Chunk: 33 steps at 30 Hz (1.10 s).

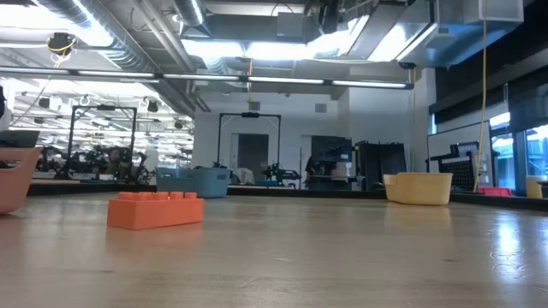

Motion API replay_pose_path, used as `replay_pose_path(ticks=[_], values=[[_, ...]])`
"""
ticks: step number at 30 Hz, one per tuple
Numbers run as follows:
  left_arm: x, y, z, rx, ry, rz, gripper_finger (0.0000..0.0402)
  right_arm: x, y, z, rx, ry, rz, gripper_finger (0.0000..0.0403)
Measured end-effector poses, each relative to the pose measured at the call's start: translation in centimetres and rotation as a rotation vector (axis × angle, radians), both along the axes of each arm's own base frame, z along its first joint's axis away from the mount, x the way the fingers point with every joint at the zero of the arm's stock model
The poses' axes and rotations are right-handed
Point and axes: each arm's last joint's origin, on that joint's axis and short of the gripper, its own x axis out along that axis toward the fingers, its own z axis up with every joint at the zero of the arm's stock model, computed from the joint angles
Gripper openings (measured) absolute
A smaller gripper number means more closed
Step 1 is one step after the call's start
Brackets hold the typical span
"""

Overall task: Sort & place blocks by color
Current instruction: Put the light blue block into the orange bin

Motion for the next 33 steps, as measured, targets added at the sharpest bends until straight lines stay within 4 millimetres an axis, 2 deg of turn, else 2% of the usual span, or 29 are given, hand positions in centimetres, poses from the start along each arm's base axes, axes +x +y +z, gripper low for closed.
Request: replay_pose_path(ticks=[9,15,23,33], values=[[0.0,0.0,-0.1,-0.076,-0.007,-0.002,0.0125,-0.2,-0.3,0.1,0.002,-0.003,-0.006,0.0203],[-0.5,0.3,-0.1,-0.099,0.021,0.039,0.0125,-2.0,-1.6,1.6,0.000,-0.019,-0.066,0.0212],[-3.1,1.3,1.3,-0.261,0.008,0.077,0.0125,-5.4,-2.6,2.5,-0.086,0.078,-0.122,0.0213],[-7.0,2.0,2.2,-0.564,0.014,0.039,0.0124,-7.8,-2.2,2.3,-0.205,0.203,-0.122,0.0214]])
